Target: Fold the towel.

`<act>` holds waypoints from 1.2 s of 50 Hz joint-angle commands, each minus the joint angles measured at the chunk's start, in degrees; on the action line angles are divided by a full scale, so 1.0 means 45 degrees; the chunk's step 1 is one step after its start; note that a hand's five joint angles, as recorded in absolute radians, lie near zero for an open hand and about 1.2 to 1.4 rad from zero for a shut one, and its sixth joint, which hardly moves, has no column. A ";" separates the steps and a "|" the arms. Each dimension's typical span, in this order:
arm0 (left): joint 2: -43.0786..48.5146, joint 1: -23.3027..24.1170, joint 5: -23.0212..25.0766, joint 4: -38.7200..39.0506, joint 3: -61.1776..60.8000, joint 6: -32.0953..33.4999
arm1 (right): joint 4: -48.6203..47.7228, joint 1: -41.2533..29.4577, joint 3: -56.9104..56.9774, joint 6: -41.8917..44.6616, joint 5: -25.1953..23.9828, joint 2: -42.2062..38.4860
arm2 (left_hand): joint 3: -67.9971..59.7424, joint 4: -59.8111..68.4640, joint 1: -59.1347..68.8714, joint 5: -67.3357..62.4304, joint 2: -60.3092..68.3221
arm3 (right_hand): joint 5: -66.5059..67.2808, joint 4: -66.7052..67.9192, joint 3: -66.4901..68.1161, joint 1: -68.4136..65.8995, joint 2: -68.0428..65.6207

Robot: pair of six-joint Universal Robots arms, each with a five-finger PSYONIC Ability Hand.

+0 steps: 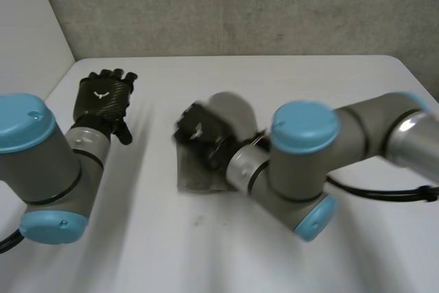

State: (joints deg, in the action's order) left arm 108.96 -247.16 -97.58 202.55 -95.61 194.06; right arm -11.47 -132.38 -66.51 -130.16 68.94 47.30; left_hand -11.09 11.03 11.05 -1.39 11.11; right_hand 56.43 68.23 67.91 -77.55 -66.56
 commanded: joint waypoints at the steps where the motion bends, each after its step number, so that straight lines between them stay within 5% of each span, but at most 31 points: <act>1: -0.0347 -0.0349 0.0043 -0.0031 -0.0393 -0.0936 | 0.0652 -0.0639 -0.0024 0.0037 -0.1140 -0.1311 | -0.0404 0.0416 0.0413 -0.0338 0.0399 | 0.3017 0.2615 0.2686 -0.0545 -0.2987; 3: -0.0347 -0.0350 0.0083 -0.0031 -0.0374 -0.1055 | 0.0732 -0.0659 -0.0004 0.0096 -0.1062 -0.1234 | -0.0404 0.0416 0.0413 -0.0338 0.0399 | 0.1535 0.1133 0.1205 0.0937 -0.1506; 5: -0.0347 -0.0350 0.0083 -0.0031 -0.0160 -0.1114 | 0.0790 -0.0504 -0.0024 -0.0117 -0.0499 -0.0632 | -0.0404 0.0416 0.0413 -0.0338 0.0399 | -0.8504 -0.8906 -0.8834 1.0976 0.8533; 6: -0.0347 -0.0350 0.0083 -0.0031 -0.0159 -0.1114 | 0.0790 -0.0503 -0.0024 -0.0119 -0.0495 -0.0628 | -0.0404 0.0416 0.0413 -0.0338 0.0399 | -0.8558 -0.8959 -0.8888 1.1029 0.8587; 7: -0.0308 -0.0311 0.0083 -0.0012 -0.0043 -0.1114 | 0.0790 -0.0445 -0.0082 -0.0428 0.0046 -0.0125 | -0.0441 0.0453 0.0450 -0.0375 0.0436 | -1.2518 -1.2919 -1.2848 1.4989 1.2547; 11: -0.0191 -0.0135 0.0063 0.0008 0.0388 -0.1153 | 0.0771 -0.0230 -0.0356 -0.1779 0.0930 0.0856 | -0.0554 0.0566 0.0563 -0.0487 0.0549 | -1.2539 -1.2940 -1.2869 1.5011 1.2568; 18: 0.0179 0.0761 -0.0054 -0.0536 0.1889 -0.1932 | 0.0653 0.0959 -0.1507 -0.6984 0.1320 0.2983 | -0.0480 0.0492 0.0489 -0.0413 0.0475 | -1.2539 -1.2940 -1.2869 1.5011 1.2568; 29: 0.2890 0.2499 0.0024 -0.3425 0.3998 -0.5464 | 0.2016 0.3010 -0.0925 -1.1854 0.1361 0.2227 | -0.0142 0.0155 0.0152 -0.0076 0.0137 | -1.2539 -1.2940 -1.2869 1.5011 1.2568; 38: 0.4653 0.2932 -0.0113 -0.4523 0.4489 -0.6192 | 0.3779 0.3266 0.0679 -1.2111 0.1301 0.0505 | -0.0180 0.0192 0.0189 -0.0113 0.0175 | -1.2539 -1.2940 -1.2869 1.5011 1.2568; 50: 0.4674 0.2619 -0.1048 -0.4484 0.3494 -0.5394 | 0.4929 0.2935 0.2533 -0.9633 0.1477 -0.2032 | 0.0081 -0.0069 -0.0072 0.0148 -0.0086 | -1.2539 -1.2940 -1.2869 1.5011 1.2568; 60: 0.2681 0.2658 -0.1324 -0.4406 0.3122 -0.4610 | 0.5048 0.2681 0.2418 -0.9670 0.1380 0.0036 | 0.0194 -0.0182 -0.0185 0.0261 -0.0199 | -1.2539 -1.2940 -1.2869 1.5011 1.2568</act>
State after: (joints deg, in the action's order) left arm 126.62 -235.36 -103.30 182.54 -80.76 172.16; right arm 11.54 -120.09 -54.34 -173.13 75.48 40.48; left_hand -9.72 9.80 9.77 -1.22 9.68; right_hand 3.16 13.16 12.27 -11.64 -12.47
